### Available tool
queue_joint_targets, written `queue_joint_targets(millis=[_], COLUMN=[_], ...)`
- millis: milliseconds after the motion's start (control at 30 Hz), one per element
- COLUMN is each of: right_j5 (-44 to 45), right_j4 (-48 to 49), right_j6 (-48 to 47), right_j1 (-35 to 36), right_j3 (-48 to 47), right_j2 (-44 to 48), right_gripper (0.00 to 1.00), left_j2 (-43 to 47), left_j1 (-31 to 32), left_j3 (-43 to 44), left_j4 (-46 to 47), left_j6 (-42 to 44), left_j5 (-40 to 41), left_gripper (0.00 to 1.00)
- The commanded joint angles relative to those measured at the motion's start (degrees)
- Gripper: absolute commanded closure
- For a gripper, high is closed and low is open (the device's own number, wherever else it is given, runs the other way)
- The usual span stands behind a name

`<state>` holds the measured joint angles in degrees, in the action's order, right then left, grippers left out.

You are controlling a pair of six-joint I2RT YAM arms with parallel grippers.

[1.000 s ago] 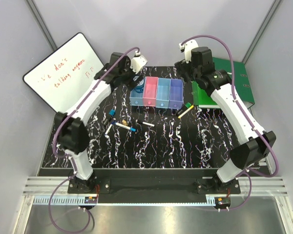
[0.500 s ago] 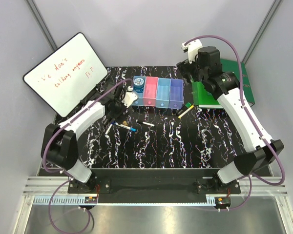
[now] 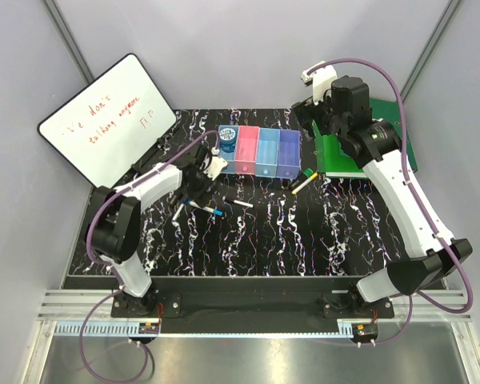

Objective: Sort the stationery into containers
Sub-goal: Pick up the stationery from the center of the board.

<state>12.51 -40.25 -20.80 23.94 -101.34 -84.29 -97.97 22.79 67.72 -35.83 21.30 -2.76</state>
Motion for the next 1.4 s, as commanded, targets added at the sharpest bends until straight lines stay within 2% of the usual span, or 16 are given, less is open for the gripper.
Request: queue_joint_targets(millis=[0,400,567,1000,1200,1367], right_j5=[-1.00,-1.53,-1.70,-1.62,-1.70,-1.79], right_j4=[-0.09,-0.27,-0.27,-0.27,-0.36,-0.27], right_j6=[0.58,1.02,1.29,1.37,1.55,1.55], right_j1=[-0.13,-0.21,-0.21,-0.21,-0.21,-0.21], right_j3=[-0.44,-0.35,-0.35,-1.05,-1.32,-1.49], right_j2=[1.67,1.85,1.94,1.76,1.59,1.59], right_gripper=[0.00,0.00,0.00,0.01,0.02,0.03], left_j2=[-2.04,-5.03,-5.82,-5.65,-6.09,-6.09], left_j1=[0.42,0.77,1.03,1.91,2.35,2.53], left_j3=[0.39,2.24,2.24,2.85,3.03,3.20], left_j4=[3.40,4.46,4.72,4.98,4.98,4.90], left_j6=[-2.49,-3.11,-3.54,-3.55,-3.63,-3.72], left_j5=[0.30,0.30,0.13,-0.75,-0.66,-0.49], left_gripper=[0.23,0.25,0.30,0.36,0.46,0.64])
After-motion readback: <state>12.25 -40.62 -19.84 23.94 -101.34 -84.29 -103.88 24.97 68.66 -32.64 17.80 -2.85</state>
